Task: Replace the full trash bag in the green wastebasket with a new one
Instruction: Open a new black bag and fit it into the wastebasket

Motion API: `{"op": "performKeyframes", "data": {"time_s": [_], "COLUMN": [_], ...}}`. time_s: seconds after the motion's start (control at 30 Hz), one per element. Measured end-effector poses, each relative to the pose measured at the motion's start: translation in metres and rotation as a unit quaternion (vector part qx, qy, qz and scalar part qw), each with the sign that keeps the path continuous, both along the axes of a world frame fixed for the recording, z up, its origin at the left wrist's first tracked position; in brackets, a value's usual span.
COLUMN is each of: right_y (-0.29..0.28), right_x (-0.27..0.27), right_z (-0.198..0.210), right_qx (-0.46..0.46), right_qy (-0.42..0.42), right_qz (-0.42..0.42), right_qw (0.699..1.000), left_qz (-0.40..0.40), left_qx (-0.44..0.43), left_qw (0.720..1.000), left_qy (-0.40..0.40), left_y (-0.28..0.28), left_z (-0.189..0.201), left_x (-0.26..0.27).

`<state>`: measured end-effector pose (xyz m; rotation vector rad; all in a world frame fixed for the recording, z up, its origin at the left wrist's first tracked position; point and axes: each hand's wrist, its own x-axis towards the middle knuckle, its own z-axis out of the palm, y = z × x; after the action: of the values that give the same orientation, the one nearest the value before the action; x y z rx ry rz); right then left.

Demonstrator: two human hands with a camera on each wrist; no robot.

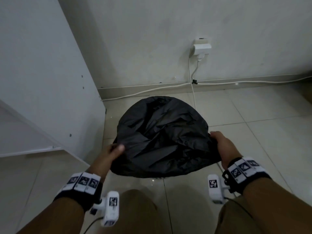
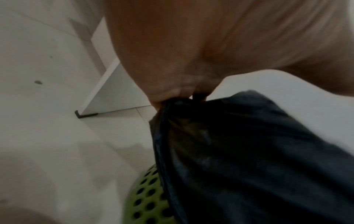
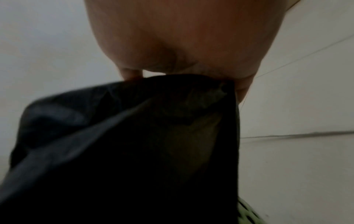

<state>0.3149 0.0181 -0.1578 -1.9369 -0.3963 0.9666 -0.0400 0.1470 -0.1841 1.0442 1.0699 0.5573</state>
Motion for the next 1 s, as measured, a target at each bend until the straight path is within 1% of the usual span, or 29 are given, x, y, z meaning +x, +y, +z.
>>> {"op": "performKeyframes", "data": {"time_s": [0.03, 0.07, 0.1, 0.13, 0.2, 0.27, 0.3, 0.37, 0.4, 0.5, 0.57, 0.63, 0.67, 0.7, 0.73, 0.8, 0.87, 0.9, 1.0], "right_y": [-0.002, -0.004, -0.006, -0.009, -0.011, -0.007, -0.003, 0.005, 0.009, 0.020, 0.025, 0.027, 0.028, 0.029, 0.031, 0.033, 0.033, 0.033, 0.033], "right_x": [-0.006, -0.013, -0.022, -0.031, -0.045, -0.050, -0.053, -0.058, -0.059, -0.063, -0.066, -0.070, -0.071, -0.073, -0.074, -0.077, -0.080, -0.082, -0.088], "right_z": [-0.006, -0.010, -0.014, -0.015, -0.016, -0.015, -0.013, -0.008, -0.008, -0.011, -0.012, -0.010, -0.010, -0.009, -0.009, -0.008, -0.008, -0.009, -0.016], "right_qx": [-0.013, -0.020, -0.018, -0.016, -0.011, -0.020, -0.023, -0.027, -0.028, -0.017, -0.005, -0.001, -0.014, -0.030, -0.038, -0.039, -0.027, -0.017, 0.031], "right_qy": [0.031, 0.042, 0.017, -0.021, -0.100, -0.179, -0.203, -0.218, -0.226, -0.220, -0.205, -0.173, -0.172, -0.181, -0.193, -0.204, -0.196, -0.192, -0.145], "right_qz": [0.017, 0.056, 0.092, 0.110, 0.082, 0.042, 0.028, 0.014, 0.008, -0.015, -0.068, -0.126, -0.126, -0.109, -0.092, -0.083, -0.082, -0.077, -0.036], "right_qw": [0.999, 0.997, 0.995, 0.994, 0.992, 0.983, 0.978, 0.975, 0.974, 0.975, 0.976, 0.977, 0.977, 0.977, 0.976, 0.975, 0.977, 0.978, 0.988], "left_qz": [-0.027, -0.052, -0.067, -0.063, -0.027, -0.001, 0.012, 0.028, 0.029, 0.022, 0.001, -0.017, -0.016, -0.017, -0.013, 0.011, 0.044, 0.047, 0.076], "left_qx": [0.041, 0.078, 0.103, 0.117, 0.135, 0.162, 0.175, 0.207, 0.209, 0.188, 0.169, 0.127, 0.093, 0.075, 0.074, 0.118, 0.159, 0.180, 0.213], "left_qw": [0.998, 0.993, 0.986, 0.983, 0.976, 0.973, 0.972, 0.966, 0.965, 0.971, 0.976, 0.988, 0.994, 0.996, 0.996, 0.990, 0.980, 0.975, 0.965], "left_qy": [0.035, 0.077, 0.109, 0.130, 0.167, 0.165, 0.157, 0.152, 0.156, 0.147, 0.137, 0.089, 0.058, 0.048, 0.046, 0.079, 0.114, 0.118, 0.132], "left_y": [-0.006, -0.012, -0.019, -0.024, -0.032, -0.033, -0.032, -0.026, -0.022, -0.012, -0.014, -0.017, -0.019, -0.022, -0.026, -0.033, -0.038, -0.037, -0.030], "left_z": [-0.007, -0.013, -0.016, -0.017, -0.011, -0.008, -0.005, 0.000, -0.002, -0.007, -0.007, -0.007, -0.009, -0.010, -0.013, -0.011, -0.004, -0.002, 0.003], "left_x": [-0.002, -0.004, -0.003, -0.001, 0.005, 0.010, 0.012, 0.016, 0.016, 0.015, 0.017, 0.019, 0.021, 0.024, 0.027, 0.035, 0.038, 0.039, 0.037]}}
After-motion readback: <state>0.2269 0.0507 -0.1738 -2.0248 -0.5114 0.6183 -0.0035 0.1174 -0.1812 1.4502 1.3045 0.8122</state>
